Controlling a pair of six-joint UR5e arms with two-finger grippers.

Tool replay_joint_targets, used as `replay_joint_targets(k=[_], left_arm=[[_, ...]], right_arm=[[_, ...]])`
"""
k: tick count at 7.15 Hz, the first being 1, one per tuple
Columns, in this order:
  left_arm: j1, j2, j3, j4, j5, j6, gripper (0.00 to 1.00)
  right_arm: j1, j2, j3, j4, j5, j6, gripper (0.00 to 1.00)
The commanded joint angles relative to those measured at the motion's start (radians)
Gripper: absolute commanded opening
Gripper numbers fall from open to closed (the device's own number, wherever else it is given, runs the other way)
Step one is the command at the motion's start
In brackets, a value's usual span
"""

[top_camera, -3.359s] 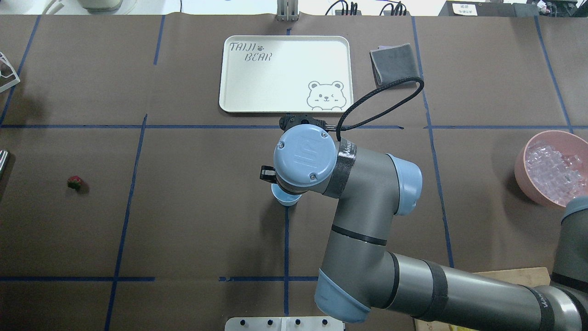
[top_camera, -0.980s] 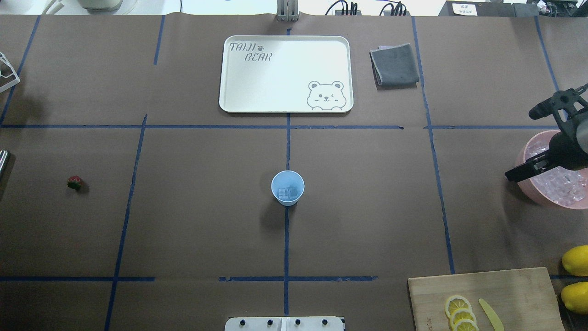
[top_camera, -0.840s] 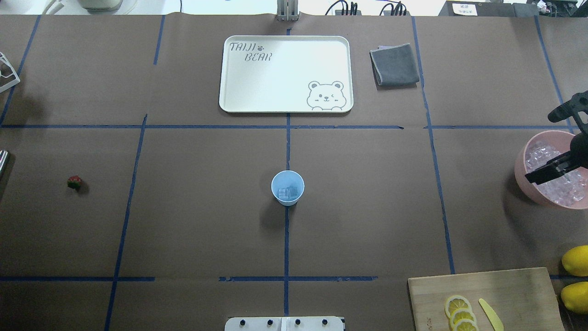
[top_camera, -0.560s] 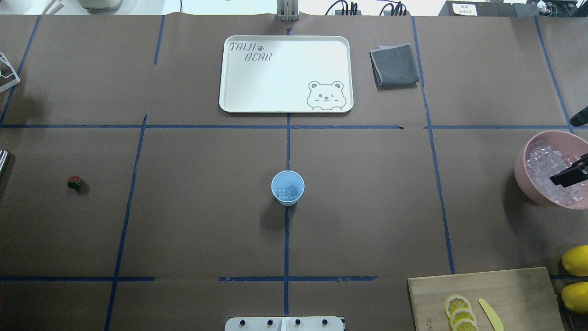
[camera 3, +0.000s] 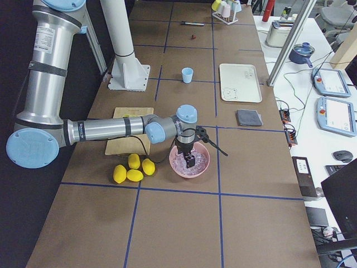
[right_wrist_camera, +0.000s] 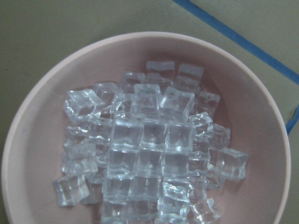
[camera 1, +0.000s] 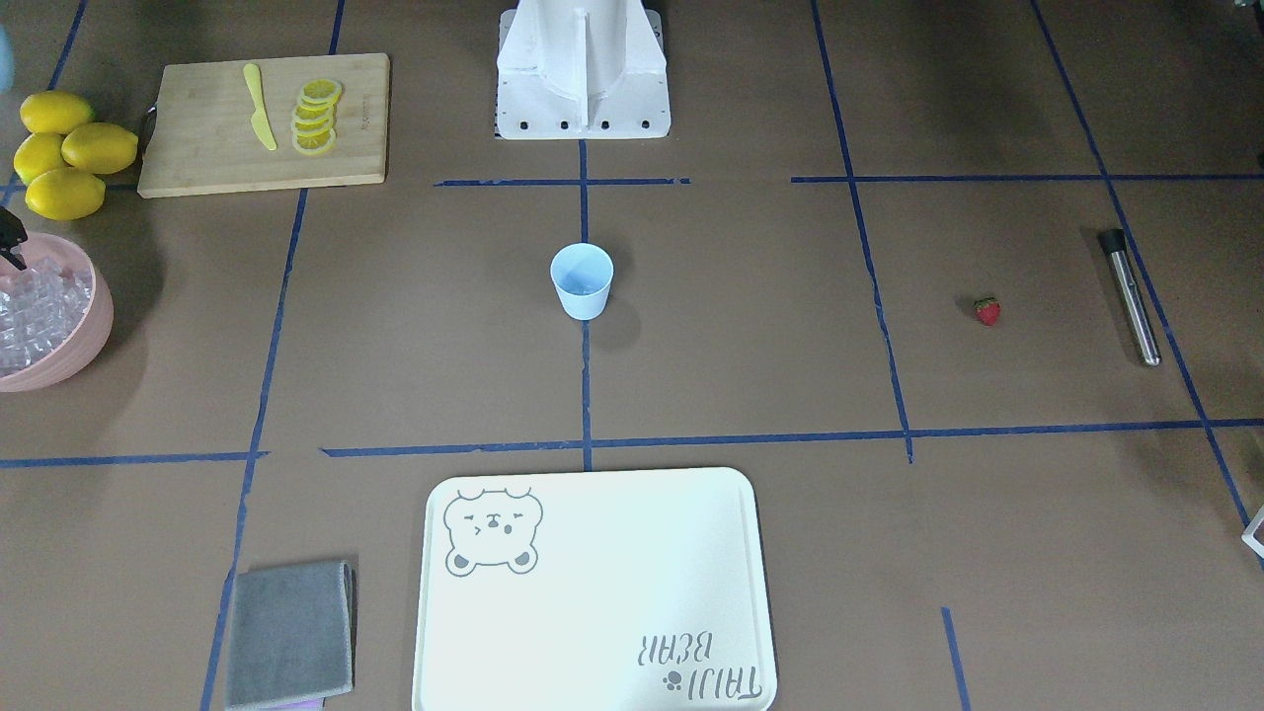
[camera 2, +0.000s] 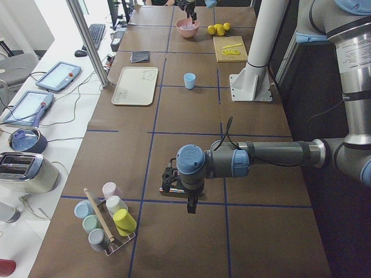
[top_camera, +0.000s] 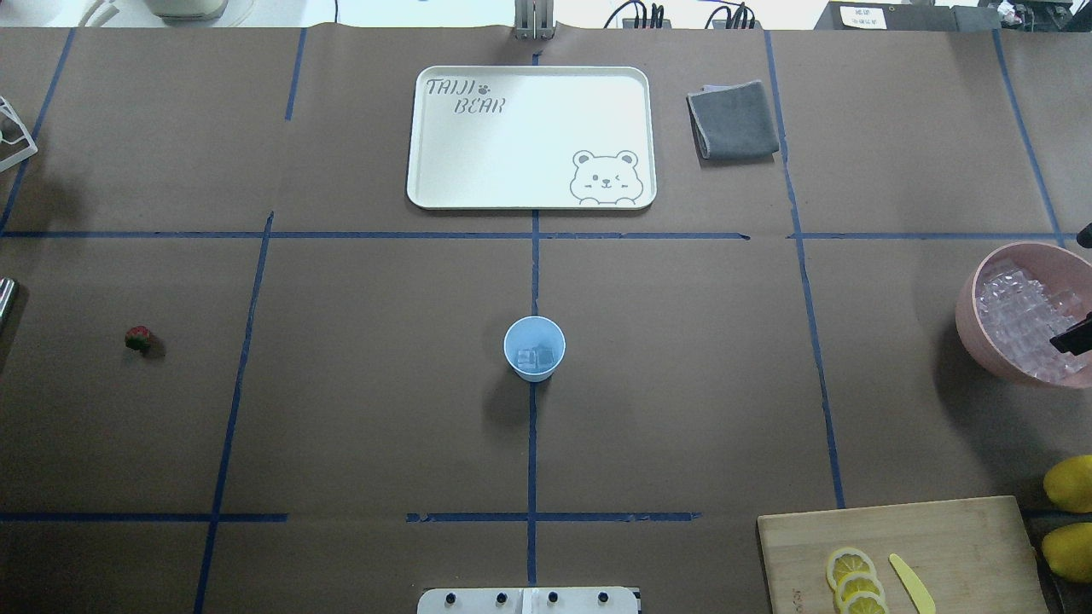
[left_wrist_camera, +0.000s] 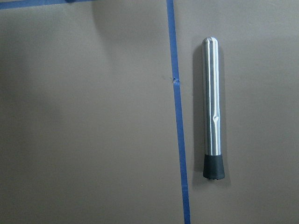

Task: Mash ice and strawberries in cup
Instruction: 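Lower the right gripper into the bowl and grasp a third ice cube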

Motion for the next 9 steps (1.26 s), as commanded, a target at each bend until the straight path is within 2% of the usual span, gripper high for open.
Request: replay_joint_targets(k=[1, 5, 7, 9], left_arm=[[0.0, 0.0, -0.001, 0.0, 0.0, 0.0, 1.0], [0.0, 0.0, -0.001, 0.0, 0.0, 0.0, 1.0], [0.0, 0.0, -0.002, 0.0, 0.0, 0.0, 1.0], [0.0, -0.002, -0.002, -0.002, 0.0, 0.001, 1.0]], right_arm=[[-0.002, 0.007, -0.044, 0.001, 0.002, -0.001, 0.9], [-0.001, 0.053, -0.086, -0.004, 0.006, 0.009, 0.8], [-0.001, 0.052, -0.081, -0.008, 0.066, 0.009, 0.77], [-0.001, 0.047, -0.083, -0.008, 0.068, 0.012, 0.66]])
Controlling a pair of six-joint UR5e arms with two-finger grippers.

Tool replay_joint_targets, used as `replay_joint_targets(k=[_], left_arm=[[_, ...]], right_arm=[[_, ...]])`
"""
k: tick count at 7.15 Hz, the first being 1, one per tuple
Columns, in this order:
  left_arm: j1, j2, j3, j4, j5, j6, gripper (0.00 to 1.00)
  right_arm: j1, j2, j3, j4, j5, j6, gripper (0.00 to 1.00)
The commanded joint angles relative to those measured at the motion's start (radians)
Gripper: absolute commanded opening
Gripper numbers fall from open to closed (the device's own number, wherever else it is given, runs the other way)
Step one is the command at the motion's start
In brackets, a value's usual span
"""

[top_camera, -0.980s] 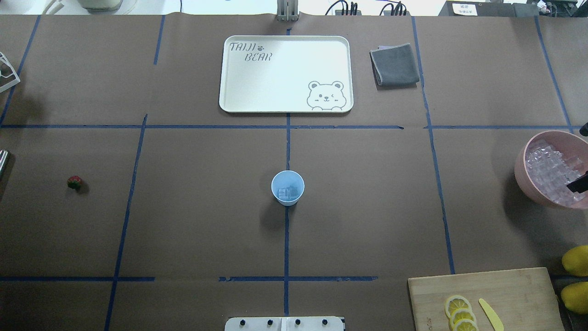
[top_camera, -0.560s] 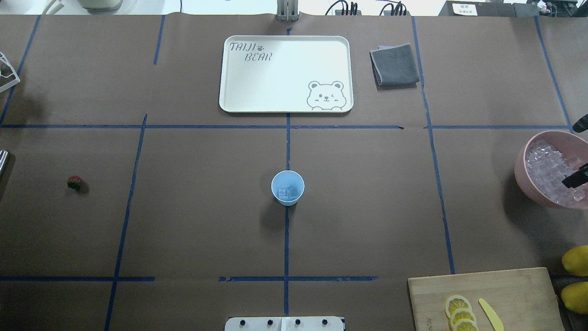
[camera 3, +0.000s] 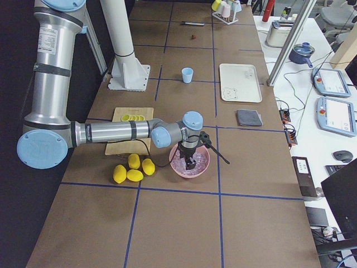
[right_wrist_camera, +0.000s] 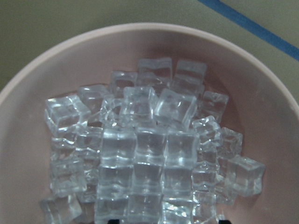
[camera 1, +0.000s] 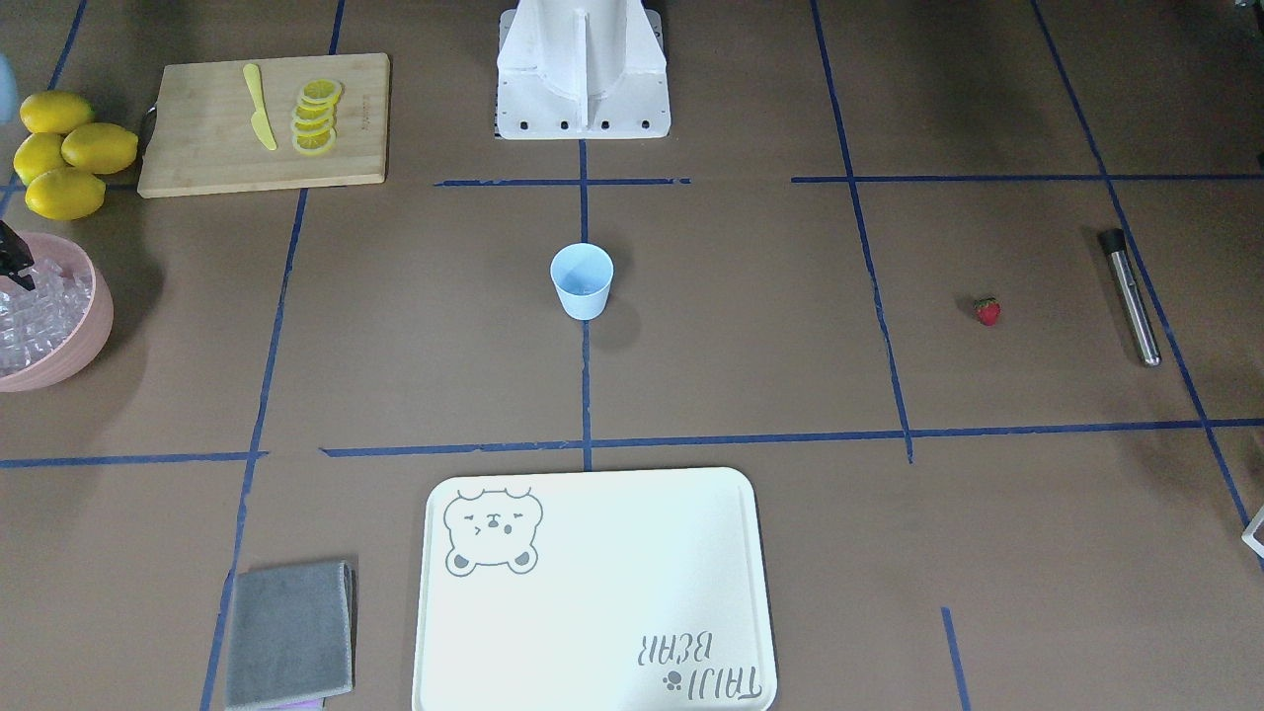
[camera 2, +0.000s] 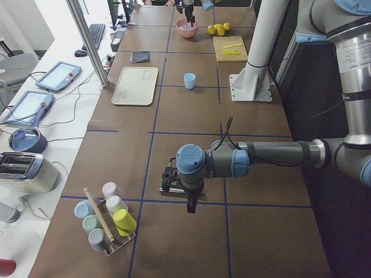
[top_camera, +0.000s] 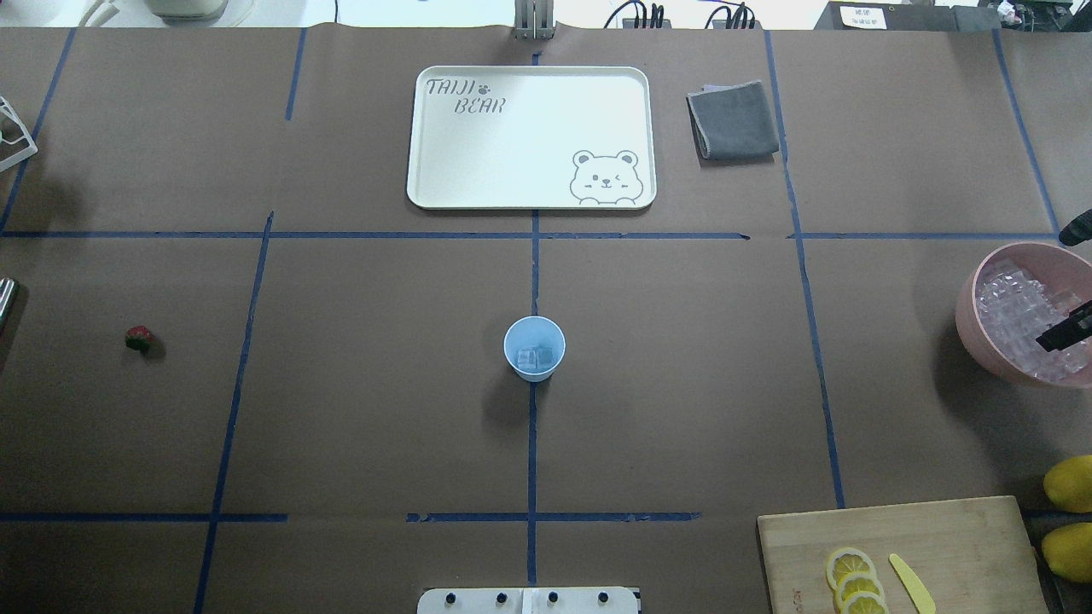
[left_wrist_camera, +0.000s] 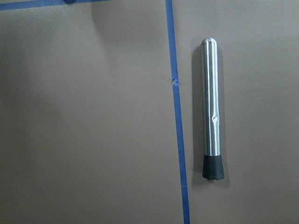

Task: Mash ice and strawberries in cup
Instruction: 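Lower the right gripper into the bowl and grasp a third ice cube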

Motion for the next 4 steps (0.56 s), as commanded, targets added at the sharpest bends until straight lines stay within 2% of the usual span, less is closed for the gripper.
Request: replay_joint_targets(k=[1, 2, 4], left_arm=[[0.0, -0.001, -0.001, -0.001, 0.0, 0.001, 1.0], [0.0, -0.001, -0.001, 0.0, -0.015, 0.0, 1.0], [0.0, -0.001, -0.001, 0.0, -0.021, 0.0, 1.0]], right_arm=[[0.0, -0.006, -0.001, 0.0, 0.006, 0.0, 0.63], [0.002, -0.006, -0.001, -0.002, 0.004, 0.0, 0.55], [0.002, -0.004, -0.004, -0.004, 0.003, -0.002, 0.29]])
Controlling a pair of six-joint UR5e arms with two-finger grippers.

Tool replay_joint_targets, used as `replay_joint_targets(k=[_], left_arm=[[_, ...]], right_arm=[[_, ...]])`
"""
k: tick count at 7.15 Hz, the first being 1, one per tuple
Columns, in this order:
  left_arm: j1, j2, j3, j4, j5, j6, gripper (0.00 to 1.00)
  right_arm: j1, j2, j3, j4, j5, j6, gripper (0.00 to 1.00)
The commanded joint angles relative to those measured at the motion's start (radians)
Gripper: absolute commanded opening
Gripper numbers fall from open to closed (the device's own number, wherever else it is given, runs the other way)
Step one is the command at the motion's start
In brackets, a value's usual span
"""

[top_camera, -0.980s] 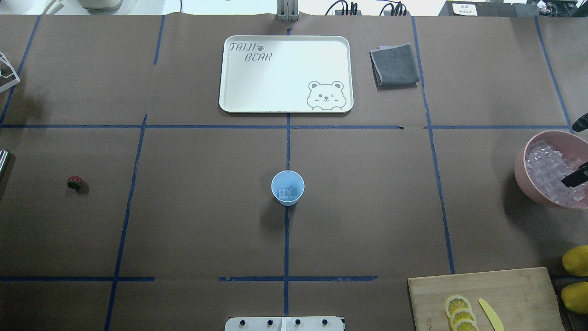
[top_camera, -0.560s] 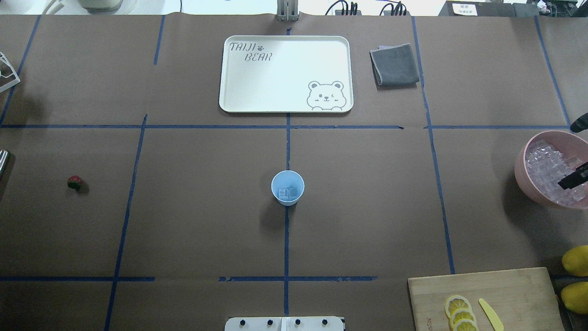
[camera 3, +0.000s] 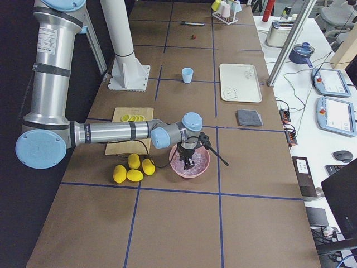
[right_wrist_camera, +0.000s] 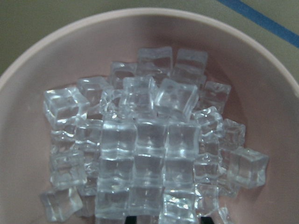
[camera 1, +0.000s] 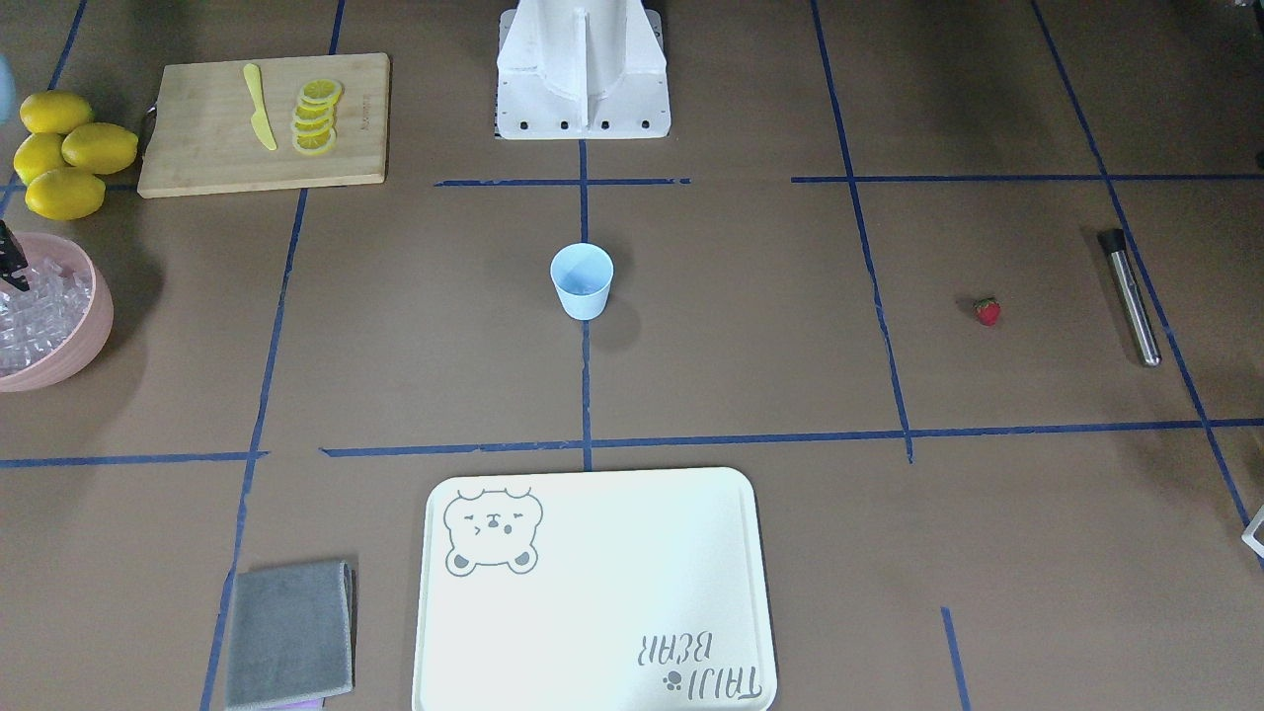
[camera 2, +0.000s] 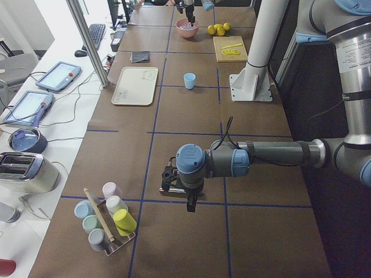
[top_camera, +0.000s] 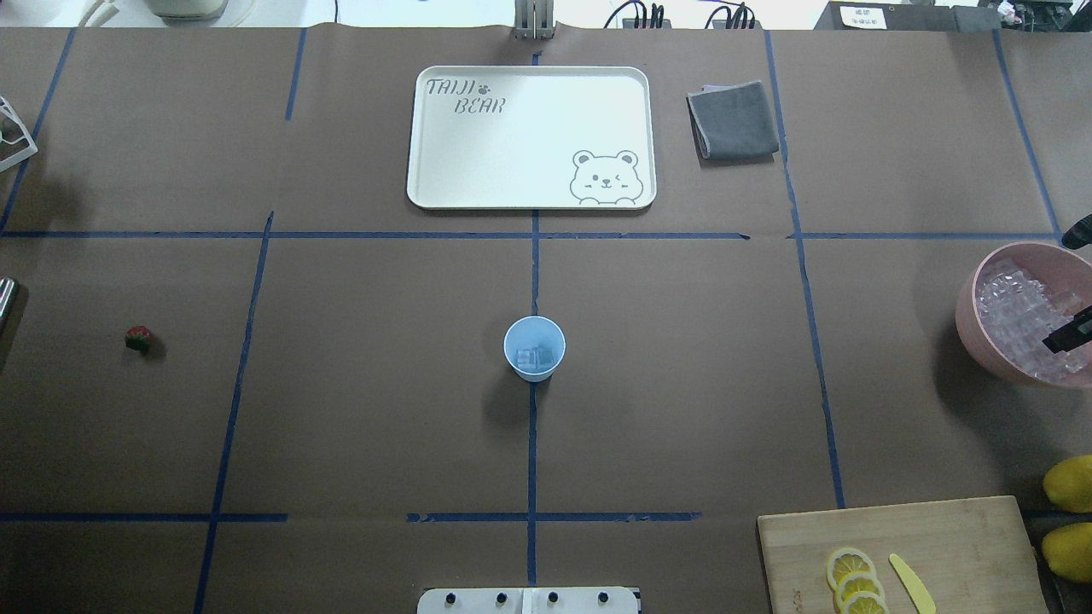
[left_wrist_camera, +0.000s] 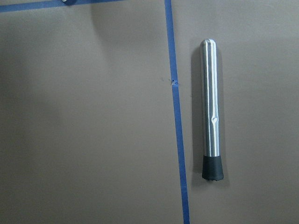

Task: Mash ice and strawberries in cup
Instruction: 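Lower the right gripper into the bowl and grasp a third ice cube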

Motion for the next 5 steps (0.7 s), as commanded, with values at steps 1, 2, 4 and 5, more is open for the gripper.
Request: replay_joint_targets(k=[1, 2, 4, 5], left_arm=[[0.0, 0.0, 0.0, 0.0, -0.004, 0.0, 1.0], [0.0, 0.0, -0.003, 0.0, -0.004, 0.0, 1.0], [0.0, 0.002, -0.006, 0.002, -0.011, 0.0, 1.0], [0.0, 0.002, -0.008, 0.002, -0.011, 0.0, 1.0]], right_arm=[[0.002, 0.006, -0.001, -0.002, 0.002, -0.001, 0.21], [0.015, 0.01, 0.003, -0.002, 0.002, -0.001, 0.12], [0.063, 0.024, 0.046, -0.025, 0.006, 0.0, 0.03], [0.065, 0.073, 0.122, -0.159, 0.006, 0.003, 0.04]])
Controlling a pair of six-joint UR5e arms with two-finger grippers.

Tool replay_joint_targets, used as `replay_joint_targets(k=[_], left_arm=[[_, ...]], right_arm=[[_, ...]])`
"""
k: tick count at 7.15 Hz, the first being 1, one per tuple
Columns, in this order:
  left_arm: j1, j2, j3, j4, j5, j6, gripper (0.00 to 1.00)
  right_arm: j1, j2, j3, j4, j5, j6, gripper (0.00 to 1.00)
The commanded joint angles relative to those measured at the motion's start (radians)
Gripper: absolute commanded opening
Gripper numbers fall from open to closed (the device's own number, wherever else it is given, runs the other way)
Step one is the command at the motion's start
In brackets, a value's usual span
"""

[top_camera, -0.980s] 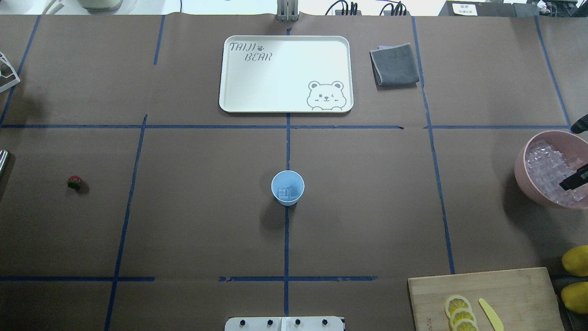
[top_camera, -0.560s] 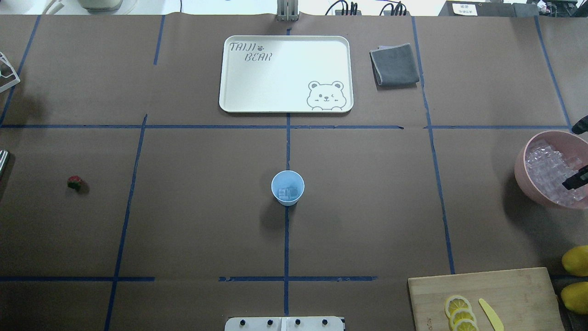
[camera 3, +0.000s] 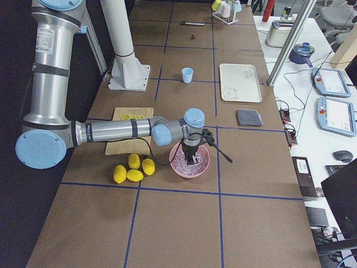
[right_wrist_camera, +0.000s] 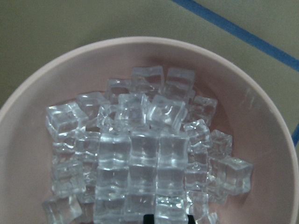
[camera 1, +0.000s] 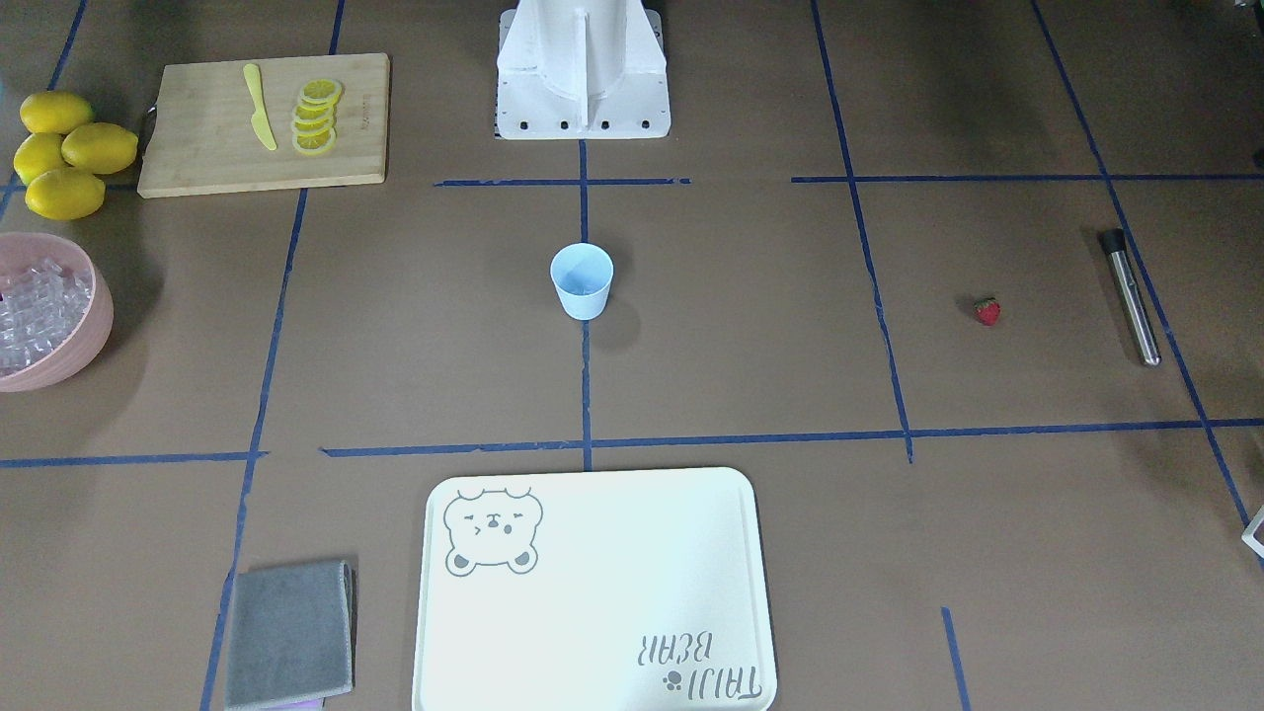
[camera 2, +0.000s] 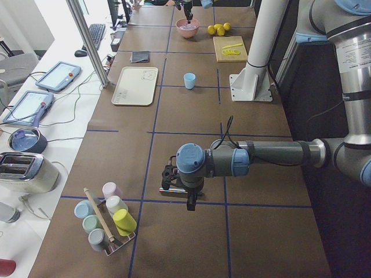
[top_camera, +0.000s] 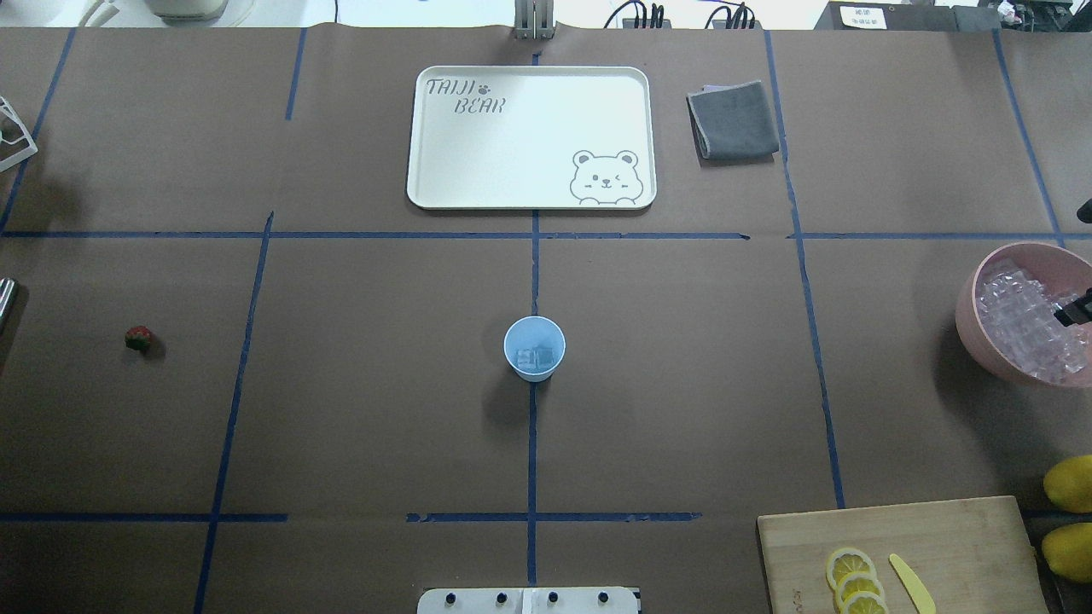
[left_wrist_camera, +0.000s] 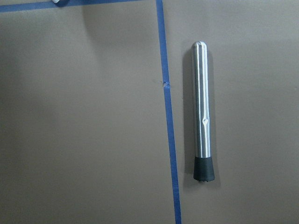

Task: Mash ice and strawberries in cup
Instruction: 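Lower the right gripper into the bowl and grasp a third ice cube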

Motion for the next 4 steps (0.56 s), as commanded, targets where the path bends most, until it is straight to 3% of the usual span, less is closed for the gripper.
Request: replay_joint_targets(k=[1, 2, 4], left_arm=[[0.0, 0.0, 0.0, 0.001, -0.001, 0.0, 1.0], [0.0, 0.003, 0.0, 0.001, -0.001, 0.0, 1.0], [0.0, 0.003, 0.0, 0.001, -0.001, 0.0, 1.0]], right_arm=[[0.011, 0.128, 0.131, -0.264, 0.001, 0.051, 0.02], [-0.02, 0.195, 0.151, -0.302, 0.022, 0.164, 0.01], [-0.194, 0.35, 0.158, -0.303, 0.009, 0.522, 0.0]])
